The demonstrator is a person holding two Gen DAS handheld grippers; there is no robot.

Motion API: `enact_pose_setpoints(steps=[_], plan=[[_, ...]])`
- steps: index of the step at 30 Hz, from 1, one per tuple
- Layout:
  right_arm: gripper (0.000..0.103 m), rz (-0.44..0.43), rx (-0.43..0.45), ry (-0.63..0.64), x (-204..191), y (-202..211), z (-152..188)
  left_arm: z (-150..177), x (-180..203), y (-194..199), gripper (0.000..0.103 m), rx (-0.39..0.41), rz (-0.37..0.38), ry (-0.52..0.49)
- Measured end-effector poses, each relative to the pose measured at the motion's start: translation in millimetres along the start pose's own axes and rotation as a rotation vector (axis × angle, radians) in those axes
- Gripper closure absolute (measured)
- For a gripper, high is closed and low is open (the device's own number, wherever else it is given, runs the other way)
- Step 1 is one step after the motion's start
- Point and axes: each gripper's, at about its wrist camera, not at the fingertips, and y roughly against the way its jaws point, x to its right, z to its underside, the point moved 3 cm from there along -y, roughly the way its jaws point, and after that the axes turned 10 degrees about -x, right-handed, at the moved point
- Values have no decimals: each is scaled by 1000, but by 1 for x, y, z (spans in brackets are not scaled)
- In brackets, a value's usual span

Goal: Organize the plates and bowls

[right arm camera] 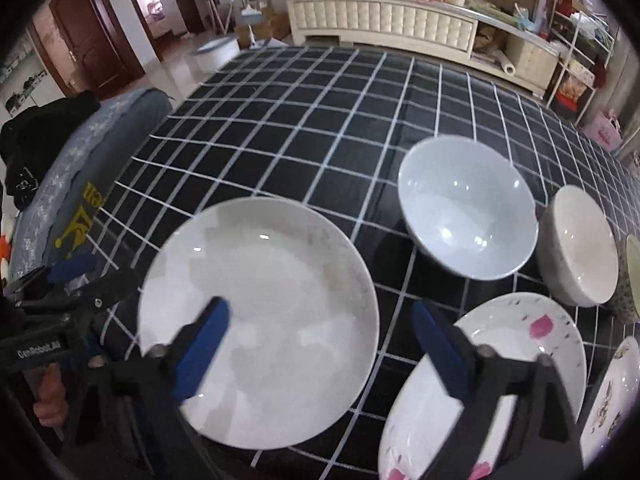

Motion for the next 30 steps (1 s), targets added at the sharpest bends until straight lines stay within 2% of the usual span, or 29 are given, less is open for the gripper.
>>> enact_pose_setpoints(steps=[4,6,9,13,16,19,20,21,23,30], plan=[[22,30,-23,1,5,-11,-1,3,-1,-17,29,-51,36,-16],[26,52,-42,8,7,-16,-1,5,1,-23,35,-66,35,-27],[34,38,-67,5,8,-23,1,7,5,-30,44,-87,24,-46],[51,24,-95,-5,10,-33,5,8,7,-35,48,-85,9,-57],[55,28,-85,-14,10,-33,7,9,10,-36,52,-83,17,-69],[60,30,-81,-32,15,-32,7,10,16,-35,72,-81,55,-94],[60,28,-79,-41,16,-32,6,11,20,-35,83,-93,88,-99],[61,24,-77,-49,17,-32,7,11,24,-36,83,-102,96,-105],[61,12,-76,-73,18,-31,8,12,31,-36,82,-89,45,-127],[61,-6,-74,-103,17,-30,7,6,30,-34,83,-92,25,-126]])
